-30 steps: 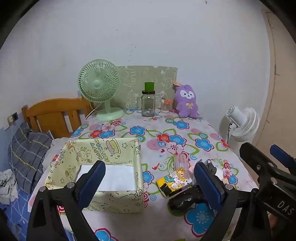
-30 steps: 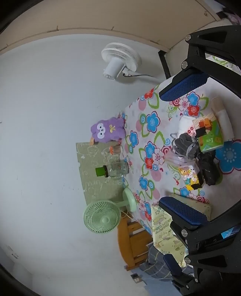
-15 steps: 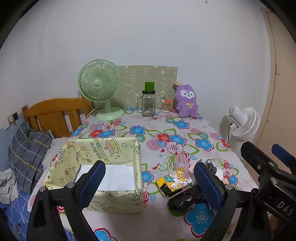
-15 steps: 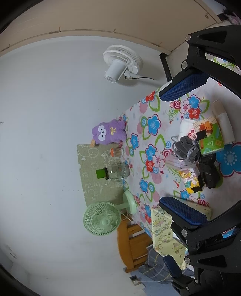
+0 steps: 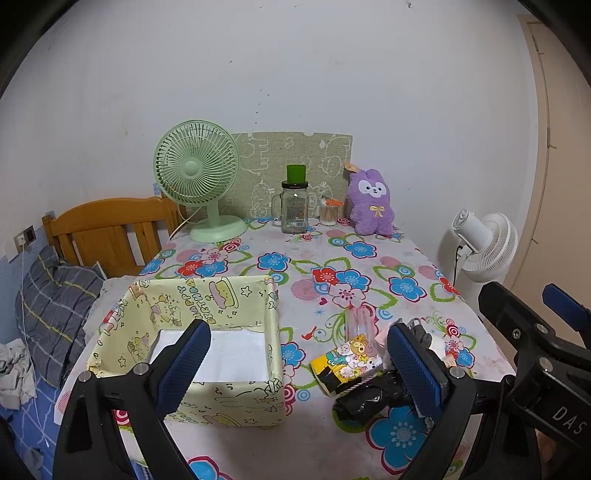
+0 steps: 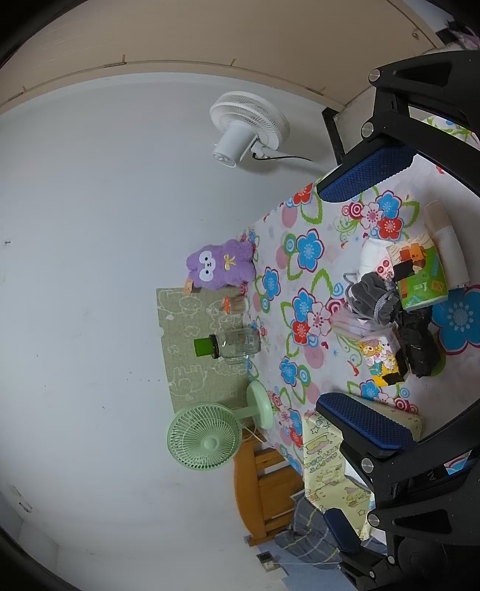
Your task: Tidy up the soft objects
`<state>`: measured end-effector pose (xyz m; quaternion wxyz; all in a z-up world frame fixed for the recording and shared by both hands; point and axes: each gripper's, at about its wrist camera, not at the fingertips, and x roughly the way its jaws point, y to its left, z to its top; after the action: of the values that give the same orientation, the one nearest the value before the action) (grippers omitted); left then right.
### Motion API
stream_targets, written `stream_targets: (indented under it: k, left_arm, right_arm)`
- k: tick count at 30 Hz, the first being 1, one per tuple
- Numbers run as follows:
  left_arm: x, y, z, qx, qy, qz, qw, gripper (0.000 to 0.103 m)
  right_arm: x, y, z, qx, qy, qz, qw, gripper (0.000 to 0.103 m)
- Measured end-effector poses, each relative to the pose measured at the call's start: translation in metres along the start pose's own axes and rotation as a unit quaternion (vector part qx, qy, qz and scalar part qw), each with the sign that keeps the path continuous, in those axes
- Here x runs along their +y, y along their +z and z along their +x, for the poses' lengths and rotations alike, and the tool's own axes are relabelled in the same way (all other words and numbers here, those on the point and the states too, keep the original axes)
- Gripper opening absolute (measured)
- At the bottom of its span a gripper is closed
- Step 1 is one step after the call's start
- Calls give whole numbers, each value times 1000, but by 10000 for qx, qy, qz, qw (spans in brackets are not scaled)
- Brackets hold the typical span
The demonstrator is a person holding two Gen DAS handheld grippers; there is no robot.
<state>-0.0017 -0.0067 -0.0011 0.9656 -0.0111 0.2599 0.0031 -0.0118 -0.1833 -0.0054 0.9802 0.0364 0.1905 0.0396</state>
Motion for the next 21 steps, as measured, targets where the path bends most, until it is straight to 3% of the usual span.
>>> stream_targets:
  k: [21]
  left_arm:
    - [-1, -2, 1, 52, -102, -83, 9999, 97]
  right_arm:
    - [0, -1, -2, -9, 21, 23, 10000, 103]
